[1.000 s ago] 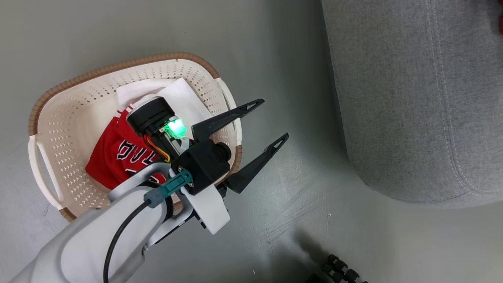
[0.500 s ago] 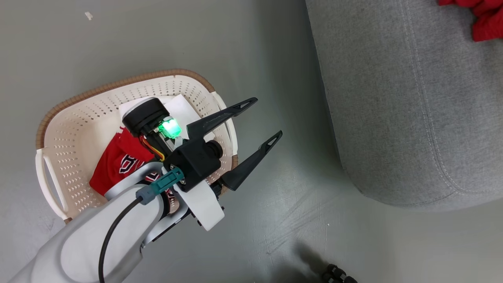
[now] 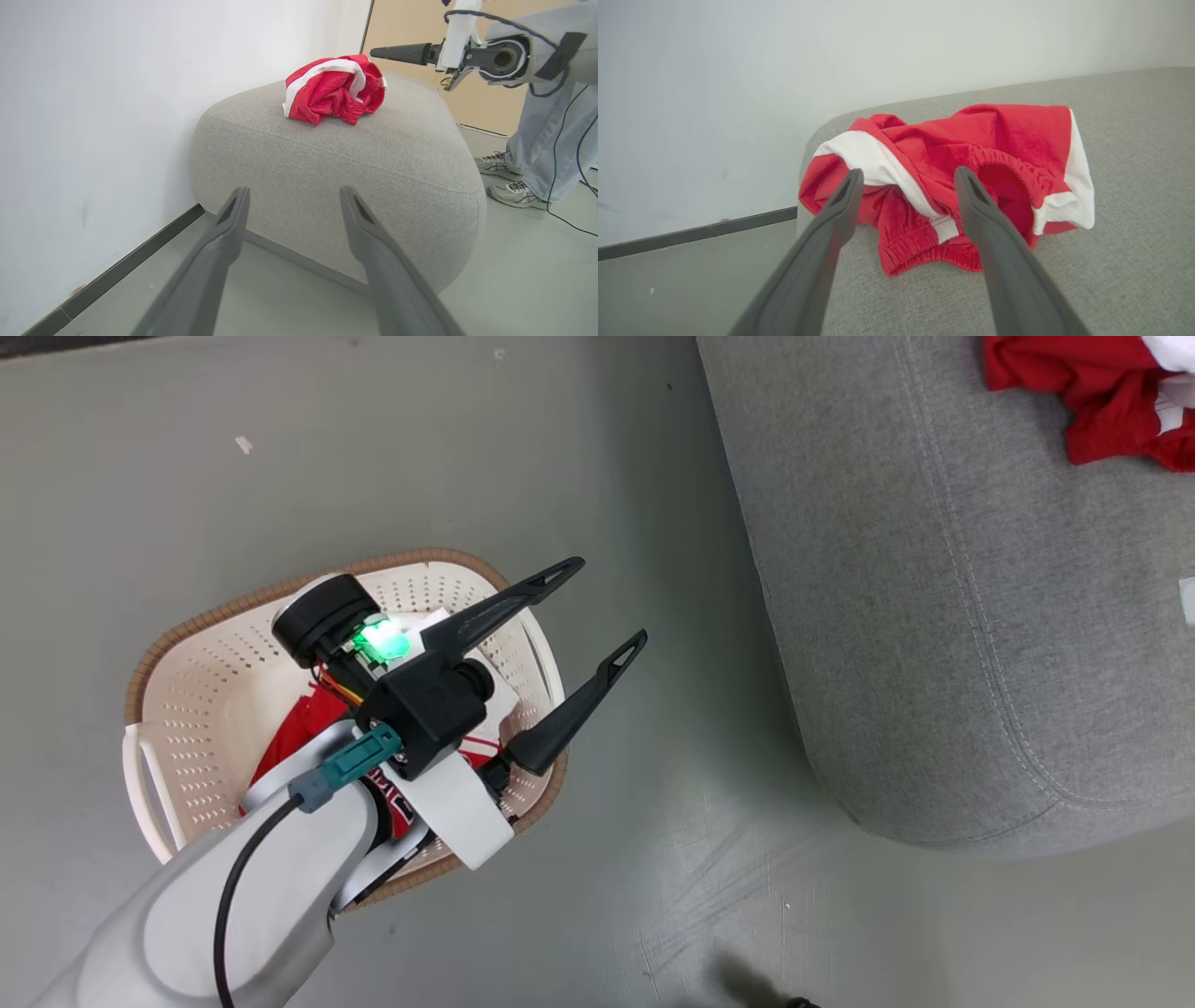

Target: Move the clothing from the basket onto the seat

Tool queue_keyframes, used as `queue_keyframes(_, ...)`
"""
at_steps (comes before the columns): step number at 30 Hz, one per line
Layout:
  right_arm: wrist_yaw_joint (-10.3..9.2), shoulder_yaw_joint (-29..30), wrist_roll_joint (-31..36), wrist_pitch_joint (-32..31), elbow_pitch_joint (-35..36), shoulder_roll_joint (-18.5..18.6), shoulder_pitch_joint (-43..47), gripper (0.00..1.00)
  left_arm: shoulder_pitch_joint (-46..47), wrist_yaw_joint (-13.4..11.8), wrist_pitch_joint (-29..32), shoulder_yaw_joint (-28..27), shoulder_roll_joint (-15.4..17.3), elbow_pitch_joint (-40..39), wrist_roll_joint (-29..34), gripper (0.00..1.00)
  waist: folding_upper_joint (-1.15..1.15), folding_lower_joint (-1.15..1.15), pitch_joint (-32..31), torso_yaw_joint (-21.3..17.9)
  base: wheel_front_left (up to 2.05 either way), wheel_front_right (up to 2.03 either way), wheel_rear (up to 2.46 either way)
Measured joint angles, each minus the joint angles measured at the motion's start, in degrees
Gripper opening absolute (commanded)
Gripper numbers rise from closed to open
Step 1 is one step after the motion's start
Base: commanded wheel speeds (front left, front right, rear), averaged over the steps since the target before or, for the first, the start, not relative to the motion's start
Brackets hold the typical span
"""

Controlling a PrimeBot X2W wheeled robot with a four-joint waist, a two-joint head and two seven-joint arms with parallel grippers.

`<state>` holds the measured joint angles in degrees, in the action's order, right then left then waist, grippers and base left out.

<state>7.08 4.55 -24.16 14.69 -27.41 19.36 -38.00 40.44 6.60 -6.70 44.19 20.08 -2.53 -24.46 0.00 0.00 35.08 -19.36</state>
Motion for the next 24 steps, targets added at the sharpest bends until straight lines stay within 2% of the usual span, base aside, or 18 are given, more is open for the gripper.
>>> queue_keyframes(14, 0.0, -1.8, 0.2, 0.0, 8.5, -1.0, 3.5, 1.0, -2.7, -2.7, -4.5, -2.5, -0.4, 4.2, -0.2, 1.0, 0.0, 0.0, -6.1, 1.7, 0.0, 0.0, 0.0)
queue_keyframes(24, -0.01, -4.1, 0.8, 0.0, 12.2, -1.2, 5.9, 1.0, -6.0, -4.9, -6.1, -5.1, -0.4, 6.6, -1.3, 1.0, 0.0, 0.0, -10.7, 3.9, 0.0, 0.0, 0.0)
